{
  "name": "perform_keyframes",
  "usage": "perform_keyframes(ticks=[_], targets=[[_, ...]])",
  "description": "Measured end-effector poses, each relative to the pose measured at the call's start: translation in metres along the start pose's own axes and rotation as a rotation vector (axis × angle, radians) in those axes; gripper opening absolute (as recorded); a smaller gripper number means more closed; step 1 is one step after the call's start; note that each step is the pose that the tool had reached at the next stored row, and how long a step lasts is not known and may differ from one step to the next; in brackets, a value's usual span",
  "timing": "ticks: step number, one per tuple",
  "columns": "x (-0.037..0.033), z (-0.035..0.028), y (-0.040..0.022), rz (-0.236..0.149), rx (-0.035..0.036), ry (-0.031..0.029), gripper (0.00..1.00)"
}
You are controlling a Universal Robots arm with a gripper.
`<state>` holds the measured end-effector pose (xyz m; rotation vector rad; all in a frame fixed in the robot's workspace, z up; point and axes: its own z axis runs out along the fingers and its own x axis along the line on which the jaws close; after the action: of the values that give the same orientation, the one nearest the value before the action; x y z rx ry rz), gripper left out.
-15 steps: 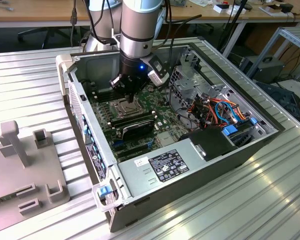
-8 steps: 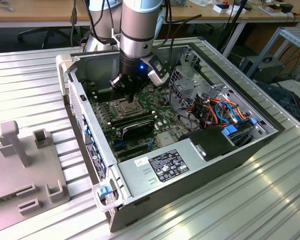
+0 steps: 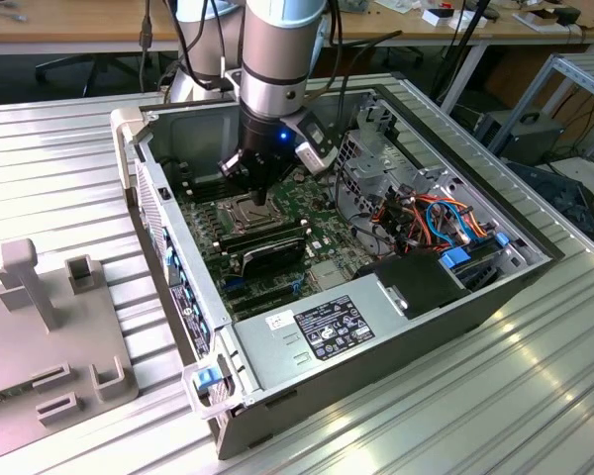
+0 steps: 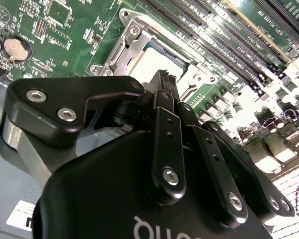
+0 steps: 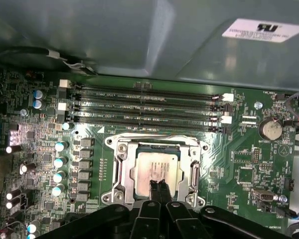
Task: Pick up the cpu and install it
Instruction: 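Install the second cpu locking lever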
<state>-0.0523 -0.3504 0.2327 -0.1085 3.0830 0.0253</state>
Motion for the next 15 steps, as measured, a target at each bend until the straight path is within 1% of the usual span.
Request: perform_keyframes(ticks=[3,13,15], targets=[[0.0002,0.0000,-0.0022,0.000,-0.0004,-0.0002,0.11],[0.0002,0.0000,-0.0023,0.000,-0.0016,-0.0002,0.11],[0.0002,-0.0008,-0.0024,0.000,-0.0013,0.0000,0.11]])
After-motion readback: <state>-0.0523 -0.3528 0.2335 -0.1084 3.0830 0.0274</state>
